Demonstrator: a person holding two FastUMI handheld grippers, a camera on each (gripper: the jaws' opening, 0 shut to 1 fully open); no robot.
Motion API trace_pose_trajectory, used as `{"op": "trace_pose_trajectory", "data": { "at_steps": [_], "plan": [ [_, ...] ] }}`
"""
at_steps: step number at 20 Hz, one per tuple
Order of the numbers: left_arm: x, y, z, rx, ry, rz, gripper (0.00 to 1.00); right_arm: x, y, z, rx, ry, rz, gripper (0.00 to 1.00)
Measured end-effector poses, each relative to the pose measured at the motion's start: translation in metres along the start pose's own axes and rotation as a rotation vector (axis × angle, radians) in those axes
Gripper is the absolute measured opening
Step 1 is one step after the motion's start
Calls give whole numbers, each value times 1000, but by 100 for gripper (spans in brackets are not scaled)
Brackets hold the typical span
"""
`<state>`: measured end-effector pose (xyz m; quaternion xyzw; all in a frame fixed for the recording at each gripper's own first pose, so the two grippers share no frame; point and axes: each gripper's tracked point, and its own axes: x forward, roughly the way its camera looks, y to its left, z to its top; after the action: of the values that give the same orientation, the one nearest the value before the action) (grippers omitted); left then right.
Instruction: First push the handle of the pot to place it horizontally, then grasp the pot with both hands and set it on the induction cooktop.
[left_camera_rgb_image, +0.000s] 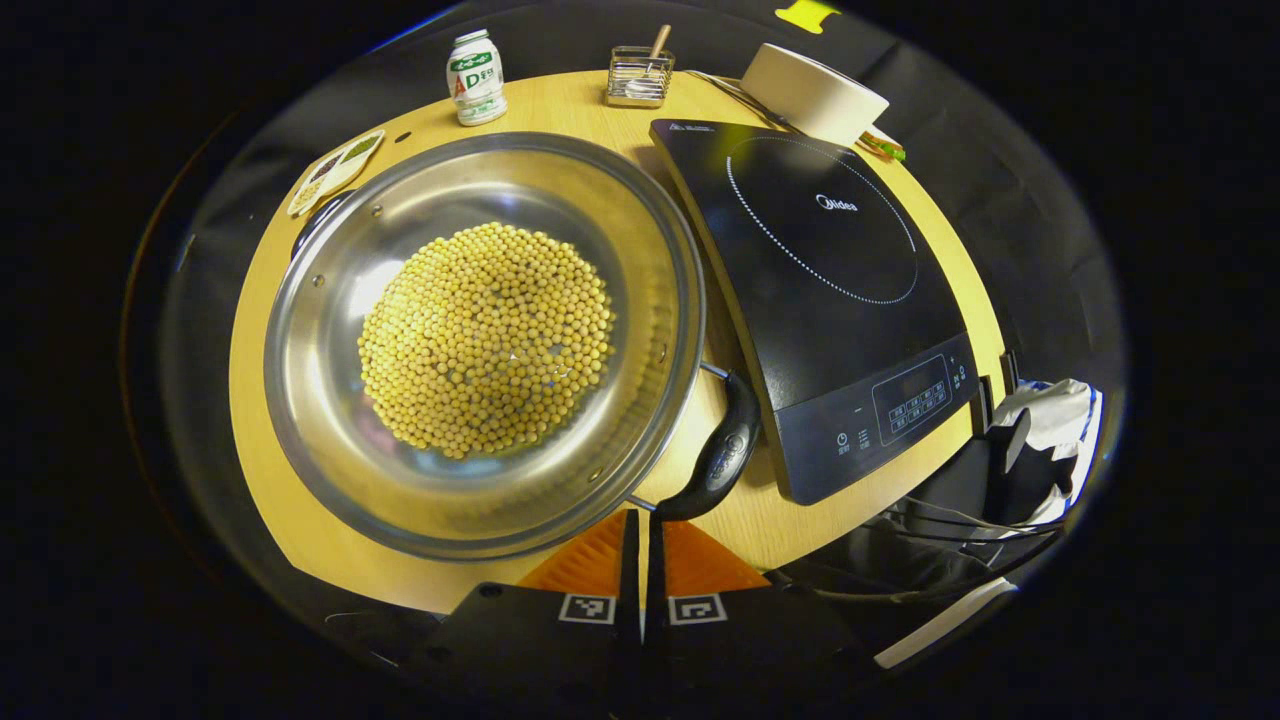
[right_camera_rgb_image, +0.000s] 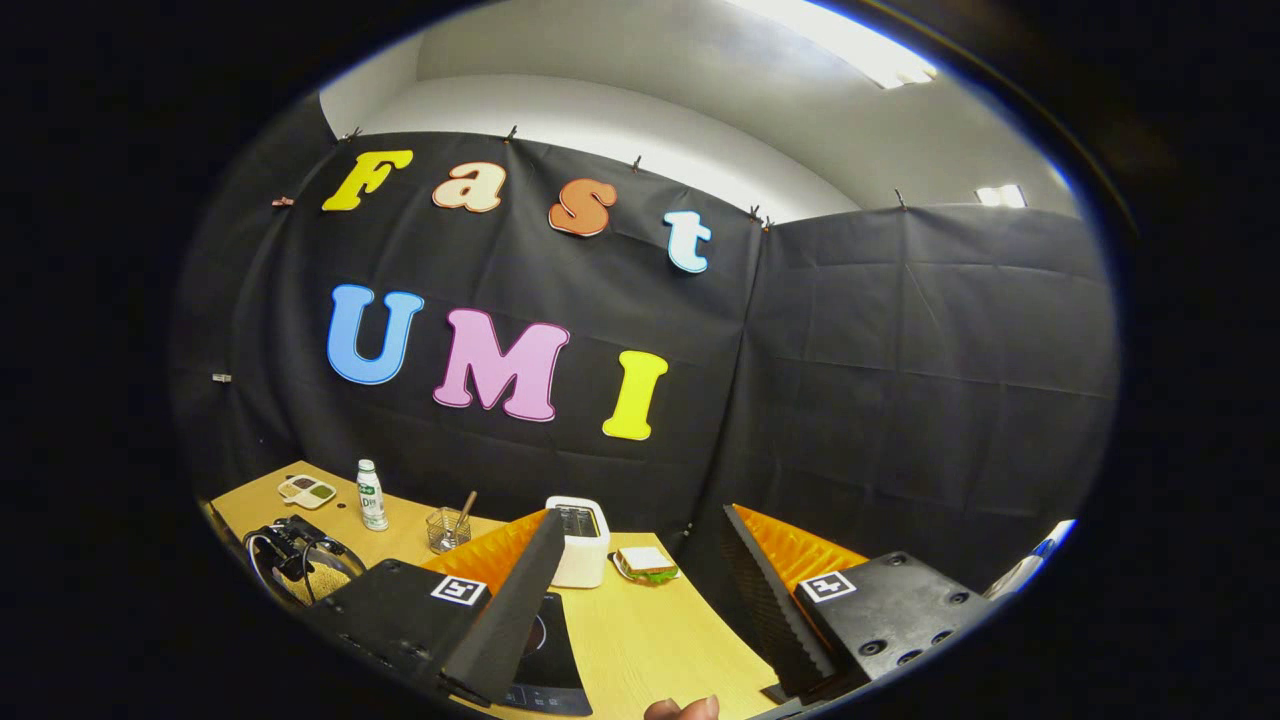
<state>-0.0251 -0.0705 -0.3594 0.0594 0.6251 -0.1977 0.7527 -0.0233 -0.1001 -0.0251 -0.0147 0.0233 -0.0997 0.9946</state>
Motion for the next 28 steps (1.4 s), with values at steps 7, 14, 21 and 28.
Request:
{"op": "trace_pose_trajectory", "data": {
  "at_steps": [7, 14, 21, 28],
  "plan": [
    [8, -14, 30, 10, -16, 42, 6, 13, -14, -11, 3, 24, 1, 98],
    [18, -23, 69, 25, -39, 76, 5, 24, -27, -22, 4, 46, -5, 98],
    [25, -21, 114, 44, -59, 112, 5, 34, -43, -30, 5, 67, -39, 96],
    [27, -16, 152, 12, -113, 121, 5, 35, -49, -31, 2, 78, -69, 98]
  ]
}}
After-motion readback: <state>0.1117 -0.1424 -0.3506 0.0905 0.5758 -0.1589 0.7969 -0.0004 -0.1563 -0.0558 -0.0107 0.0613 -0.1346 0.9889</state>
